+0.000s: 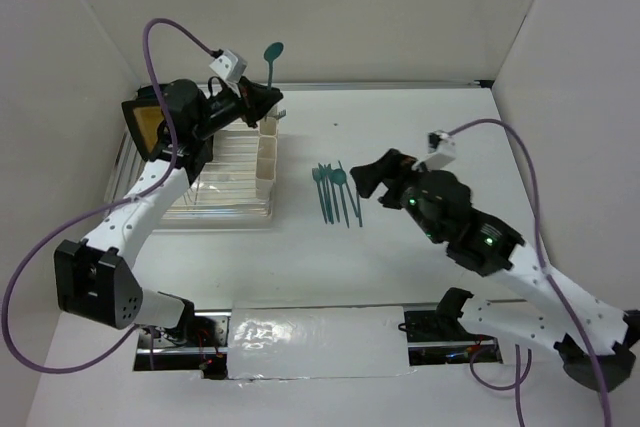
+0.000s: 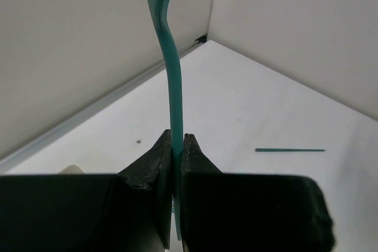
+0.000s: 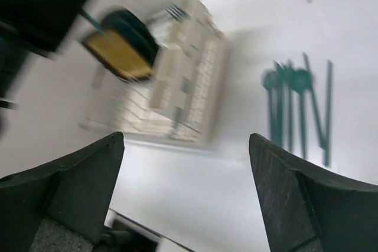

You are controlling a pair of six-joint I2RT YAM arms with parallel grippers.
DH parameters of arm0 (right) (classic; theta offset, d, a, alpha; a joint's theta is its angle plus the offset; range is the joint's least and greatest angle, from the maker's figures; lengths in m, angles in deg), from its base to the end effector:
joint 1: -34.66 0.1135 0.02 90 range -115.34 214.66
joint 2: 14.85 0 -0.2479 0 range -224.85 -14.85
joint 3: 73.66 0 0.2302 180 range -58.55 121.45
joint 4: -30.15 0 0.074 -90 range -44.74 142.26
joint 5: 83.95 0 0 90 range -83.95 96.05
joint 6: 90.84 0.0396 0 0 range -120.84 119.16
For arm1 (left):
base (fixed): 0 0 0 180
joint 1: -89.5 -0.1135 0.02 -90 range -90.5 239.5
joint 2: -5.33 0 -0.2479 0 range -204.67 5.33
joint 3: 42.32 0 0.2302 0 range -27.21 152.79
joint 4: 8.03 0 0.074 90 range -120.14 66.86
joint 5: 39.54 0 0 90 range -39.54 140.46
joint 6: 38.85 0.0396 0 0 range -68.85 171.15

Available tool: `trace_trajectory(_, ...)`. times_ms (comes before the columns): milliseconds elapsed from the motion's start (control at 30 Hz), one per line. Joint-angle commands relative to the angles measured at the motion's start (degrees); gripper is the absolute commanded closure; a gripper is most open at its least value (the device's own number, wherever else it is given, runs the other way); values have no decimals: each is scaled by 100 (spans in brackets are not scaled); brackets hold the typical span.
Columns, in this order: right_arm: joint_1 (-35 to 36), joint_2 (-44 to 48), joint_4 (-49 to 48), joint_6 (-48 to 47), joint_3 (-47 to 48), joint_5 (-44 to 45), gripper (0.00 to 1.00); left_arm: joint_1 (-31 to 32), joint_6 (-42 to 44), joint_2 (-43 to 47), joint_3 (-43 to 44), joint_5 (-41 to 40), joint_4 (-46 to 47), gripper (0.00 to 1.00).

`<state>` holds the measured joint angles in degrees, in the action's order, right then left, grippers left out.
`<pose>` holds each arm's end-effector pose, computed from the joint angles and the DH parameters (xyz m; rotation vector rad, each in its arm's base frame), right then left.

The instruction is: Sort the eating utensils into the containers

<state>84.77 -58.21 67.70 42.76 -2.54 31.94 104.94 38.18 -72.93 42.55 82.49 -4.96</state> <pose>0.1104 0.1052 0.3723 0.2404 1.7777 0.8054 0.2877 -0.1012 0.4008 0.5055 1.3874 -0.7955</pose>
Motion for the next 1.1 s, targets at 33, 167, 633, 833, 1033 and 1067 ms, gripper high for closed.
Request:
trace_trajectory(33, -1, -683, 604, -123, -169, 206, 5, -138, 427, -409, -217, 488, 1266, 100)
trace_trajectory(167, -45, -640, 341, -105, -582, 267, 3, -252, 515, -822, -217, 769, 1601, 100)
trace_trajectory(633, -616, -982, -19, -457, -688, -215, 0, -647, 910, -1683, -488, 1305, 2584, 100)
trace_trajectory(833, -941, -1123, -125, -519, -688, -462, 0, -876, 718, -1947, -727, 1823, 3438, 100)
trace_trajectory(1033, -1231, -1149, -310, -545, -802, -822, 0, -955, 630, -2237, -621, 2211, 3517, 98)
trace_trajectory(1067, -1258, -1175, -362, -554, -802, -875, 0, -981, 612, -2264, -699, 2202, 3648, 98)
